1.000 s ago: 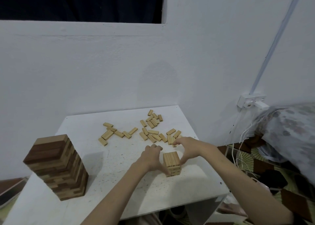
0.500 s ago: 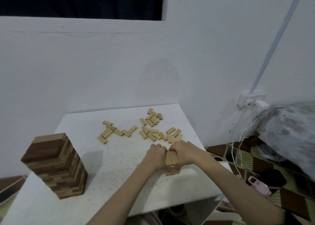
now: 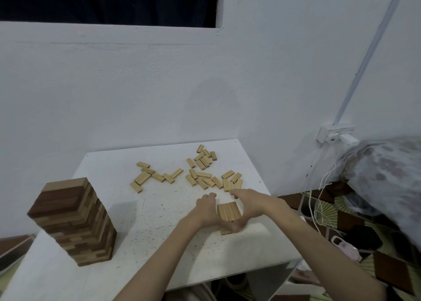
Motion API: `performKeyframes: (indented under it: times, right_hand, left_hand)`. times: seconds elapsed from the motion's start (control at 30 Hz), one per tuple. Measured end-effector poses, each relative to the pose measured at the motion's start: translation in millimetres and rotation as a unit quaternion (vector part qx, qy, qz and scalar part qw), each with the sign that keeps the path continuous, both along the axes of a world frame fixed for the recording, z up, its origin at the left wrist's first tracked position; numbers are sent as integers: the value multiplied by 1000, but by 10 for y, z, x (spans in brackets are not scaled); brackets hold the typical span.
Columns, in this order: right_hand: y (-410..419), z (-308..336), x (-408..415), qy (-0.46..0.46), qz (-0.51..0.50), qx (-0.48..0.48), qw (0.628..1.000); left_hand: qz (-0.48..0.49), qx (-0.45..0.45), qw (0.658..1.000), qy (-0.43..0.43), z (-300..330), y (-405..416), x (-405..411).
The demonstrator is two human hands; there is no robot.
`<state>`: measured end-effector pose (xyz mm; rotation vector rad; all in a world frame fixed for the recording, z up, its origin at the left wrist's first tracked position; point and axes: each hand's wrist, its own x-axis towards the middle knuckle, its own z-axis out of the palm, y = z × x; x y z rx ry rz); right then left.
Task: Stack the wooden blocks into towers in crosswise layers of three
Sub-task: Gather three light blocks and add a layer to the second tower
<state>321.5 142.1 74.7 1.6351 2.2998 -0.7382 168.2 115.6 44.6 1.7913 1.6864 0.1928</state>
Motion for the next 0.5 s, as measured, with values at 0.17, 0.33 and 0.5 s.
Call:
performKeyframes:
  times: [0.17,0.33,0.5]
  right_hand:
    - [4,185,138,228,-200,-112,946]
    - [-93,74,55,344,-346,-267,831]
    - [-169,13,-2,364,-355,-312,803]
  left_hand:
    - [284,-231,831,-420,185,2,-133]
    - [340,-299,704,-547,325,-150,-7]
    - [341,-315,690,-555,335,-228,63]
